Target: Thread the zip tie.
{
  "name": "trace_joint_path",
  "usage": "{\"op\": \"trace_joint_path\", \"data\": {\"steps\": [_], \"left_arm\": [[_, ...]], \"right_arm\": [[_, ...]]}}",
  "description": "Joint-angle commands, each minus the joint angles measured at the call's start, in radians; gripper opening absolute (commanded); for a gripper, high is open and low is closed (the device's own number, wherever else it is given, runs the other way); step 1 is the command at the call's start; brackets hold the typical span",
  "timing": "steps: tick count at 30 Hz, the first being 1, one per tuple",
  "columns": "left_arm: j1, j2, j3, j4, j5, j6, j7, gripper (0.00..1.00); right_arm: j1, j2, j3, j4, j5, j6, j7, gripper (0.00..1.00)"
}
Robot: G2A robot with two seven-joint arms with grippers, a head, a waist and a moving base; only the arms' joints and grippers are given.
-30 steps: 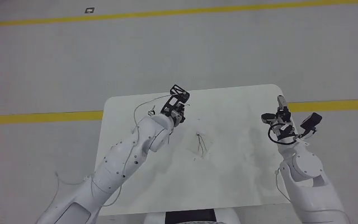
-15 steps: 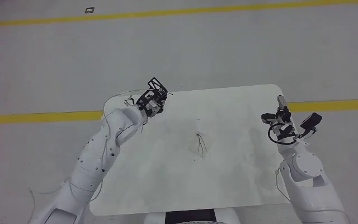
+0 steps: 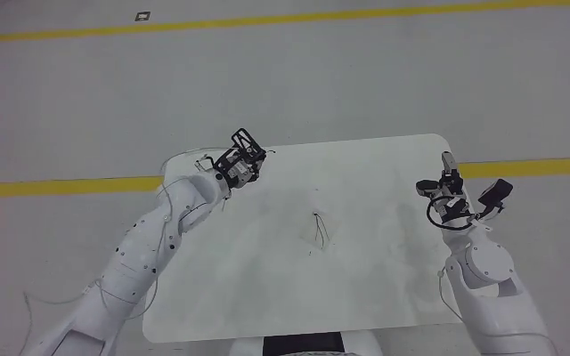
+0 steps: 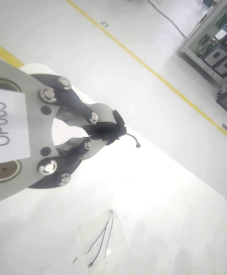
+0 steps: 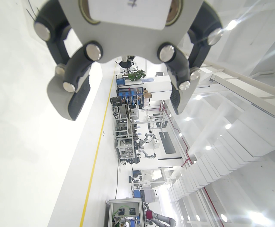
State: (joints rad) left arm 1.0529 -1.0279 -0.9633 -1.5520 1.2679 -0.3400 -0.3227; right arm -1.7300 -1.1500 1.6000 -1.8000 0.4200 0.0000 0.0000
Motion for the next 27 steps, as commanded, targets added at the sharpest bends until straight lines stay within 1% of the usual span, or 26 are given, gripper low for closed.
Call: {"op": "trace_joint_path", "data": {"steps": [1,2,4,5,7,8,11,12,14,17,18,19,27], "left_arm": [[-0.002,-0.001,-0.004,0.021,0.001,0.005,0.033,0.00],[-0.010,-0.002,0.001,0.025,0.003,0.000,0.054,0.00],[-0.030,-0.001,0.013,0.044,0.035,0.000,0.084,0.00],[-0.043,-0.001,0.021,0.050,0.043,0.000,0.122,0.00],[-0.061,0.002,0.036,0.071,0.068,0.000,0.174,0.00],[-0.073,0.003,0.052,0.080,0.091,0.000,0.221,0.00],[-0.101,0.006,0.081,0.123,0.114,0.000,0.310,0.00],[-0.117,0.006,0.098,0.148,0.141,0.000,0.329,0.00],[-0.142,0.001,0.121,0.177,0.160,0.000,0.357,0.00],[-0.185,-0.014,0.164,0.224,0.152,0.000,0.443,0.00],[-0.203,-0.020,0.191,0.243,0.152,0.000,0.469,0.00],[-0.208,-0.022,0.199,0.247,0.154,0.000,0.474,0.00],[-0.208,-0.022,0.199,0.247,0.154,0.000,0.474,0.00]], "right_arm": [[0.000,0.000,0.000,0.000,0.000,0.000,0.000,1.00],[0.000,0.000,0.000,0.000,0.000,0.000,0.000,1.00],[0.000,0.000,0.000,0.000,0.000,0.000,0.000,1.00],[0.000,0.000,0.000,0.000,0.000,0.000,0.000,1.00],[0.000,0.000,0.000,0.000,0.000,0.000,0.000,1.00],[0.000,0.000,0.000,0.000,0.000,0.000,0.000,1.00],[0.000,0.000,0.000,0.000,0.000,0.000,0.000,1.00],[0.000,0.000,0.000,0.000,0.000,0.000,0.000,1.00],[0.000,0.000,0.000,0.000,0.000,0.000,0.000,1.00],[0.000,0.000,0.000,0.000,0.000,0.000,0.000,1.00],[0.000,0.000,0.000,0.000,0.000,0.000,0.000,1.00],[0.000,0.000,0.000,0.000,0.000,0.000,0.000,1.00],[0.000,0.000,0.000,0.000,0.000,0.000,0.000,1.00]]}}
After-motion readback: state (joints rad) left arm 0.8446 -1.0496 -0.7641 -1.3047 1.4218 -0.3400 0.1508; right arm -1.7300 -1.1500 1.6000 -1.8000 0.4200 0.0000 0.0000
